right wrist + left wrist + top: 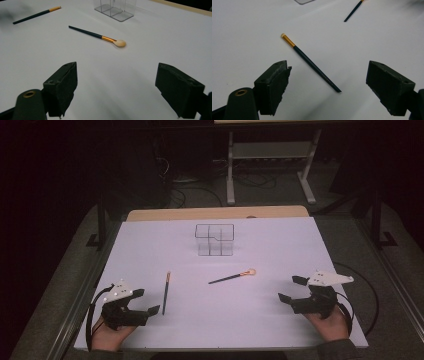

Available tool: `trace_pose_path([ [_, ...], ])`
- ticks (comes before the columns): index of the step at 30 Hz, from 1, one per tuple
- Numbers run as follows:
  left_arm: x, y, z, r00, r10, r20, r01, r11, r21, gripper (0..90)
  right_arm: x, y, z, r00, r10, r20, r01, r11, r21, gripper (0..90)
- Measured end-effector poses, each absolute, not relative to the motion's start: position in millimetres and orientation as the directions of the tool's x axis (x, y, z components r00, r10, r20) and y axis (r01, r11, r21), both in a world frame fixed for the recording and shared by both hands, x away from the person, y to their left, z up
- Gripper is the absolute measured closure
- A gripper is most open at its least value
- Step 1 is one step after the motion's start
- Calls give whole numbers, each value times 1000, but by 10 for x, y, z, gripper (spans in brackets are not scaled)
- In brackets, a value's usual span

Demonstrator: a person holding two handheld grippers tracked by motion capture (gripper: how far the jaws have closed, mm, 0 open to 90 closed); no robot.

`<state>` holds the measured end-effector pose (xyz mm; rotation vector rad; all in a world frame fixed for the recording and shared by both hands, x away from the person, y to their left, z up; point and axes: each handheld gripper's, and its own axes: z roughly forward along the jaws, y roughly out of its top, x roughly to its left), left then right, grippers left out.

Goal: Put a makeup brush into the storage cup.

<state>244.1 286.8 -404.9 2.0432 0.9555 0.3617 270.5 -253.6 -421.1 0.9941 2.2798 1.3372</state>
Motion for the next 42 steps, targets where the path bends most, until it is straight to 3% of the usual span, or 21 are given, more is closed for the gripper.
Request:
trace_pose_path([
  [25,2457,2851,-4022,667,741,-79,495,-362,790,179,2674,-2539,-4173,-715,698,53,381,325,865,170],
  [42,2698,2695,-3985,640,762,-96,563,-381,733,231,2666,-2542,-4169,-715,697,51,381,327,865,171],
])
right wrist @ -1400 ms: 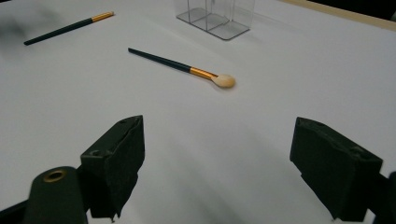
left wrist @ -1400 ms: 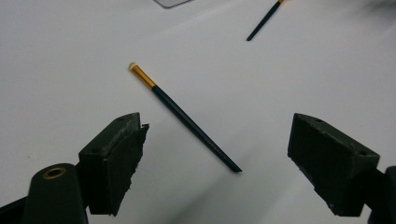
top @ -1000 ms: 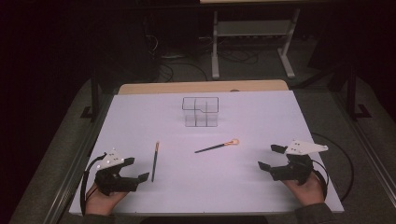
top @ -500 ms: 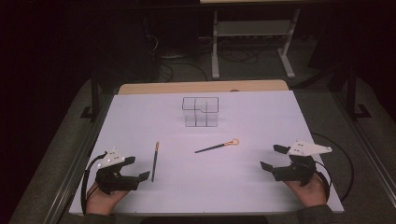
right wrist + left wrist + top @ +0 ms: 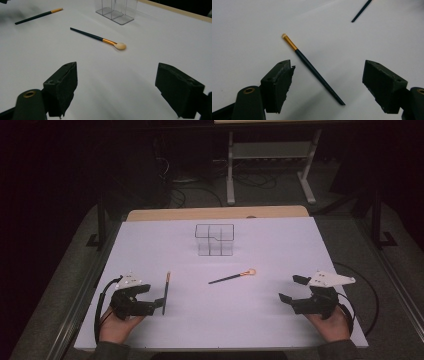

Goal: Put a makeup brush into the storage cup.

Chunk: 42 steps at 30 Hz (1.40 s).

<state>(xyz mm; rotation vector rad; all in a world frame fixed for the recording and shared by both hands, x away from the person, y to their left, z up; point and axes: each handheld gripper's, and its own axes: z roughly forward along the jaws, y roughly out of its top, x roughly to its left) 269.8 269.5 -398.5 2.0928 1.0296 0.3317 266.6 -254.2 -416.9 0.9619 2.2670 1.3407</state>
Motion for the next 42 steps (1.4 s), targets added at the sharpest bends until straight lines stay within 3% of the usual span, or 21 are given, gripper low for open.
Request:
trace_pose_path([
  [42,3237,2348,-3822,594,798,-100,683,-435,586,401,2694,-2565,-4143,-722,690,45,372,333,866,185],
])
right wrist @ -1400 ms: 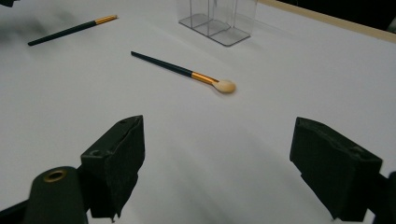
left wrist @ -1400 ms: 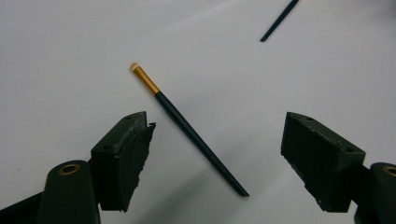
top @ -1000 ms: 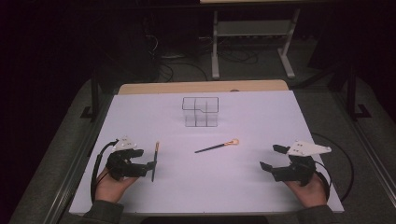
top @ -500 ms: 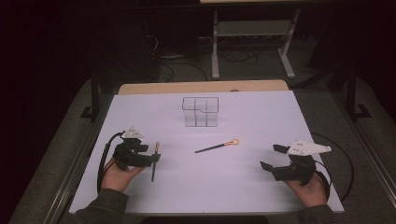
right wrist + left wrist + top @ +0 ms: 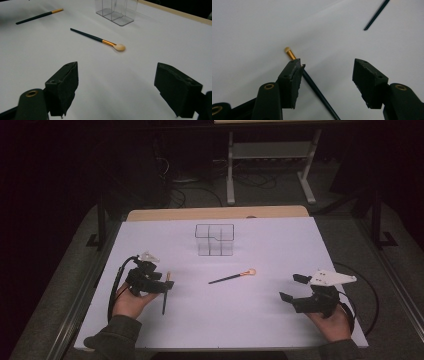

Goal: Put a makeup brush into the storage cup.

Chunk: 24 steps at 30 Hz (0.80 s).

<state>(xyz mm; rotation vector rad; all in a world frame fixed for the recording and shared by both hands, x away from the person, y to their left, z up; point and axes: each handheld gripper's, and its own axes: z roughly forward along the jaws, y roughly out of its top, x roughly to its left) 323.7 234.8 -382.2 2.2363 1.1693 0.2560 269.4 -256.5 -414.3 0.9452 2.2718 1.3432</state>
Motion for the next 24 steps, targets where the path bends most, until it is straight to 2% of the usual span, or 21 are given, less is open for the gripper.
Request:
trace_pose_path([
  [12,3332,2283,-3916,589,803,-84,706,-462,536,473,2710,-2565,-4152,-728,684,48,374,338,864,190],
  [24,3455,2259,-4074,529,845,-78,766,-436,472,557,2697,-2566,-4144,-728,685,39,366,341,866,199],
])
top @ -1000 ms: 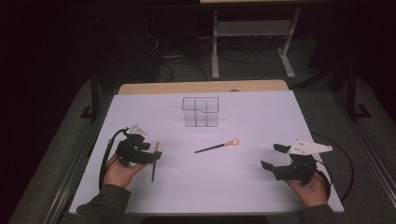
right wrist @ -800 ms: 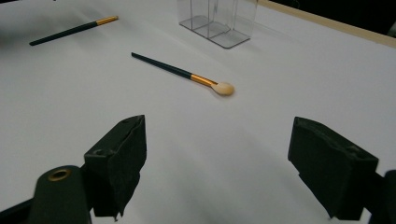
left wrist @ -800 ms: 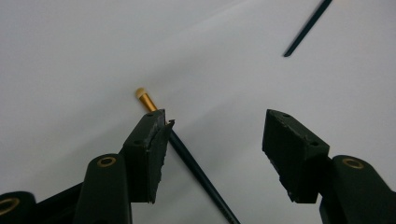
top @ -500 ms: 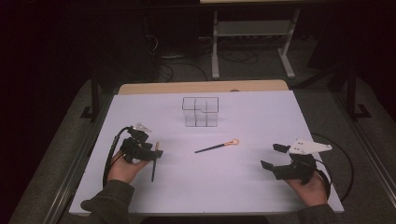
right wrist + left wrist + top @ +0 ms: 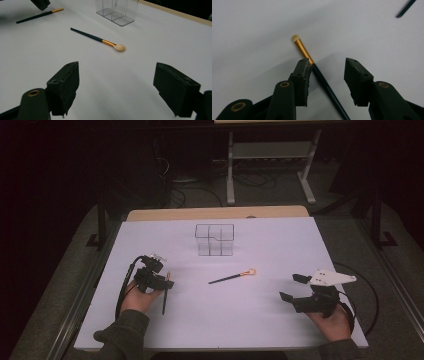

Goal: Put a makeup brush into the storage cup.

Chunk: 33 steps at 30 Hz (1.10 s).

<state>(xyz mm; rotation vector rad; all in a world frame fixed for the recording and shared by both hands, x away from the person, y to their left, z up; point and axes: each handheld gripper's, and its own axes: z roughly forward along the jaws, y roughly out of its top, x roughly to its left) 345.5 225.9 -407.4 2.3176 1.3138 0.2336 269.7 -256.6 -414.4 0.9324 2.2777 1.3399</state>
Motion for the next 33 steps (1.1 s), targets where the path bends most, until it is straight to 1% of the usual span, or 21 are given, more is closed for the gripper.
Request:
trace_pose_path([
  [6,3480,2259,-4100,510,856,-82,782,-422,459,586,2696,-2572,-4140,-728,685,37,364,340,867,199],
  [11,3501,2267,-4128,506,861,-52,789,-438,431,602,2693,-2570,-4140,-729,684,38,364,340,867,199],
  [13,3505,2269,-4144,499,865,-52,795,-433,426,632,2692,-2570,-4137,-729,684,40,364,337,868,199],
  [15,3510,2272,-4158,494,868,-50,799,-430,422,641,2692,-2571,-4136,-728,684,40,363,336,869,199],
  [16,3515,2282,-4159,501,864,-48,799,-440,410,666,2692,-2569,-4138,-729,683,40,364,338,868,199],
  [17,3515,2270,-4171,488,871,-59,804,-423,418,666,2692,-2569,-4138,-729,683,40,364,338,868,199],
  [18,3520,2280,-4165,501,864,-51,802,-441,404,685,2692,-2567,-4138,-729,683,40,364,338,868,199],
  [21,3517,2260,-4174,488,871,-58,807,-425,410,707,2691,-2567,-4136,-729,684,38,362,337,869,199],
  [22,3522,2266,-4168,502,864,-44,804,-447,393,724,2690,-2567,-4135,-729,684,37,361,337,870,199],
  [24,3522,2238,-4198,504,863,-34,804,-455,383,775,2687,-2565,-4131,-729,683,36,359,336,871,199],
  [25,3522,2238,-4198,504,863,-34,804,-455,383,784,2687,-2566,-4129,-730,683,34,357,337,871,199],
  [26,3518,2225,-4195,512,859,-13,798,-470,378,791,2686,-2566,-4128,-731,682,34,354,336,873,199],
  [30,3516,2209,-4189,521,853,4,793,-486,366,823,2682,-2566,-4123,-729,684,34,355,335,873,199],
  [33,3532,2190,-4189,541,841,20,779,-510,365,831,2682,-2558,-4122,-730,683,33,354,336,873,199],
])
